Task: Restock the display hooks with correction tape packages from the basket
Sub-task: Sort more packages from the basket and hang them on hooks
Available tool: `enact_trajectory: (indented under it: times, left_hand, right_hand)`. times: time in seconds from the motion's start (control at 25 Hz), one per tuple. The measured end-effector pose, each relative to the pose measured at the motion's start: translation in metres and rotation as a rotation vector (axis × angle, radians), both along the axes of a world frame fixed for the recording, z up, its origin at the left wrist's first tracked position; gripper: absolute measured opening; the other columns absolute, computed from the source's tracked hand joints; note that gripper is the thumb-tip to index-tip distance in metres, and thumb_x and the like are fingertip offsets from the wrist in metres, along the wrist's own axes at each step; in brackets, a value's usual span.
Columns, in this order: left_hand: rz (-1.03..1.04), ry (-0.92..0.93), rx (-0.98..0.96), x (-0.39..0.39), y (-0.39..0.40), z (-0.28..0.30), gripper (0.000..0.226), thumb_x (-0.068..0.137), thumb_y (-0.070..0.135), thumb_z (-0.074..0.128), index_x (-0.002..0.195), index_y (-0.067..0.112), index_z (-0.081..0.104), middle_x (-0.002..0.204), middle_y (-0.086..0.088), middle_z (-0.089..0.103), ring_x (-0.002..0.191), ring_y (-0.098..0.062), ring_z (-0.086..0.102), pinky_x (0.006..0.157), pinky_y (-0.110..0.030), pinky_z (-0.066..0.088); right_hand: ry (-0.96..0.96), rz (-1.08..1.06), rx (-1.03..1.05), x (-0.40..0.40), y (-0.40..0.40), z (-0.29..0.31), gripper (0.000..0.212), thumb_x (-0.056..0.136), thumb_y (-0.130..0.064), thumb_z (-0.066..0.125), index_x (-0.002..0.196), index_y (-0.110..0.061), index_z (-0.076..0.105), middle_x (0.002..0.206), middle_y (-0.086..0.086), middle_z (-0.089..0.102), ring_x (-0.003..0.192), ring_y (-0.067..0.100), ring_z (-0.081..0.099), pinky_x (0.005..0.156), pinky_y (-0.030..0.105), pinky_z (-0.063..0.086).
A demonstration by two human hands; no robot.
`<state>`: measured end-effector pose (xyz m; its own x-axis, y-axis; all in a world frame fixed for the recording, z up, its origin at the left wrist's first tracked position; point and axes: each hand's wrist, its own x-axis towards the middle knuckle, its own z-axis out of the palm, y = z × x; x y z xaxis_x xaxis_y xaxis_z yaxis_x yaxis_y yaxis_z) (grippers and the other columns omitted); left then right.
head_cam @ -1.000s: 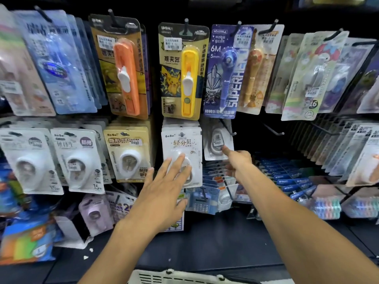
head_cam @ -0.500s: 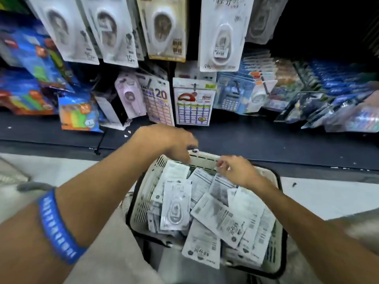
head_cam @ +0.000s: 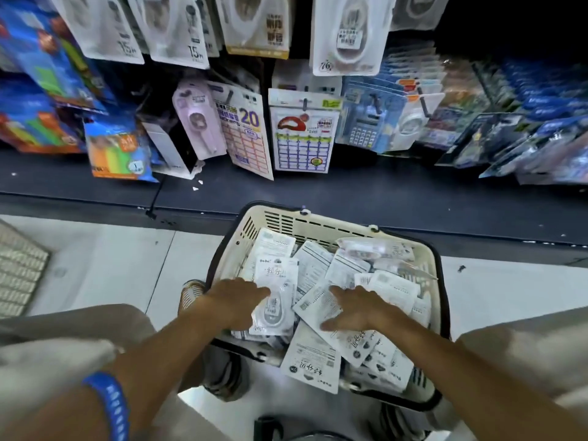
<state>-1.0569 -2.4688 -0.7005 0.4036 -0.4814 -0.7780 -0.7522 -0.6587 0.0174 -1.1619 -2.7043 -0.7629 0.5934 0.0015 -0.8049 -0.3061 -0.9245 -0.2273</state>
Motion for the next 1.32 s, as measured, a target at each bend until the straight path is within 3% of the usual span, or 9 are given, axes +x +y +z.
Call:
enact_trajectory:
  times: [0.16,0.28,0.56,0.64,0.72,0.84,0.96,1.2,1.32]
  left_hand:
    - [0.614,0.054,-0.192,0.011,0.008,-0.043,0.093,0.089,0.026,0.066,0.162,0.021,0.009,0.150,-0.009,0.048,0.133,-0.028,0.051,0.102,-0.035,0.046]
    - [1.071,0.144,-0.413,0.009,-0.005,-0.061,0.084,0.083,0.022,0.079,0.151,0.015,0.032,0.139,-0.011,0.059,0.123,-0.030,0.059,0.099,-0.034,0.049]
    - [1.194,0.322,-0.562,0.012,-0.027,-0.078,0.008,0.091,0.018,0.075,0.090,0.015,0.068,0.085,-0.001,0.069,0.080,-0.017,0.063,0.060,-0.023,0.045]
    - [1.261,0.224,-0.672,0.016,-0.032,-0.078,0.018,0.097,0.018,0.068,0.082,0.007,0.065,0.074,-0.003,0.063,0.072,-0.019,0.056,0.060,-0.024,0.045]
    - [1.350,0.008,-0.736,0.028,-0.034,-0.078,0.023,0.102,0.021,0.059,0.096,-0.002,0.061,0.089,-0.016,0.067,0.072,-0.020,0.055,0.068,-0.033,0.051]
    - [1.307,-0.002,-0.661,0.039,-0.033,-0.082,0.040,0.101,0.031,0.058,0.130,0.005,0.055,0.131,-0.018,0.062,0.107,-0.030,0.062,0.091,-0.039,0.051]
    - [1.205,0.107,-0.500,0.033,-0.036,-0.092,0.074,0.096,0.044,0.064,0.155,0.010,0.032,0.159,-0.015,0.039,0.142,-0.036,0.043,0.117,-0.047,0.037]
    - [1.560,0.256,-0.655,0.041,-0.025,-0.103,0.051,0.077,0.031,0.088,0.116,0.012,0.061,0.122,-0.011,0.071,0.102,-0.028,0.066,0.090,-0.038,0.054]
    - [1.694,0.384,-0.640,0.042,-0.022,-0.103,0.072,0.069,0.036,0.093,0.126,0.010,0.058,0.126,-0.009,0.066,0.109,-0.027,0.062,0.090,-0.041,0.051]
  right_hand:
    - [-0.207,-0.097,-0.084,0.012,0.006,-0.014,0.071,0.097,-0.058,0.050,0.153,-0.018,0.034,0.150,0.010,0.048,0.136,0.030,0.044,0.108,0.037,0.040]
    - [-0.293,-0.191,-0.173,0.024,-0.007,-0.022,0.059,0.095,-0.044,0.059,0.143,-0.013,0.044,0.141,0.009,0.050,0.129,0.029,0.049,0.104,0.039,0.042]
    - [-0.001,-0.290,0.170,0.042,-0.027,-0.022,0.065,0.071,-0.052,0.084,0.125,-0.029,0.057,0.123,-0.008,0.060,0.111,0.016,0.058,0.099,0.035,0.048]
    - [0.008,-0.298,0.261,0.039,-0.013,-0.023,0.072,0.073,-0.048,0.085,0.133,-0.027,0.051,0.134,-0.004,0.056,0.117,0.017,0.056,0.098,0.033,0.047]
    - [-0.085,-0.216,0.173,0.033,0.004,-0.024,0.084,0.077,-0.055,0.080,0.144,-0.022,0.042,0.146,0.001,0.048,0.129,0.022,0.049,0.105,0.038,0.042]
    - [-0.265,0.057,-0.014,0.023,0.027,-0.026,0.099,0.080,-0.061,0.071,0.156,-0.020,0.023,0.160,0.007,0.027,0.142,0.030,0.032,0.114,0.049,0.030]
    - [-0.360,0.137,0.044,0.014,0.040,-0.030,0.098,0.085,-0.045,0.071,0.159,-0.023,0.013,0.167,0.004,0.011,0.149,0.028,0.019,0.119,0.049,0.021]
    - [-0.405,0.128,0.035,0.008,0.020,-0.040,0.090,0.092,-0.046,0.063,0.160,-0.023,0.009,0.168,0.000,0.013,0.149,0.024,0.021,0.120,0.043,0.022]
    - [-0.460,0.050,0.057,0.012,0.020,-0.044,0.092,0.093,-0.046,0.063,0.160,-0.027,0.004,0.167,-0.003,0.014,0.148,0.024,0.025,0.119,0.042,0.025]
